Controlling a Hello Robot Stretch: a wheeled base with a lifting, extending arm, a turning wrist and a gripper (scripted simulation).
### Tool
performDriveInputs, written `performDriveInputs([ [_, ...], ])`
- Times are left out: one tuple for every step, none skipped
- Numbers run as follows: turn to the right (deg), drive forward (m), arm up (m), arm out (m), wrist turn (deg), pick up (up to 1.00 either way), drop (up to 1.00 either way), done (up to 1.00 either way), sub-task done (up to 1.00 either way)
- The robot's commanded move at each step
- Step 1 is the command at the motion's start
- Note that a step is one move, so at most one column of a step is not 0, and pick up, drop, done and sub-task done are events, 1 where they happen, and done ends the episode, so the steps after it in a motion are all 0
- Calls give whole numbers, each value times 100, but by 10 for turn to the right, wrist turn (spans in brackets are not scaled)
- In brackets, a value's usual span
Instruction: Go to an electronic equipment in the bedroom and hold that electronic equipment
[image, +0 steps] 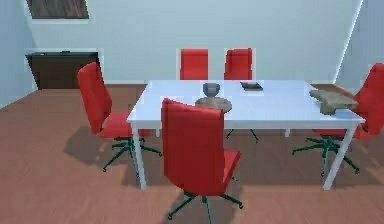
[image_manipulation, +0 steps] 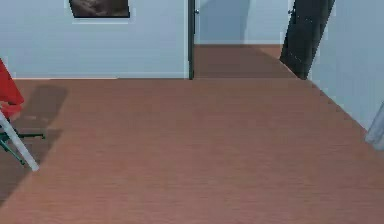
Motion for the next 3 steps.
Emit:
performDriveInputs([
  [-330,0,0,0,0,0,0,0,0],
  [0,50,0,0,0,0,0,0,0],
  [-210,0,0,0,0,0,0,0,0],
])
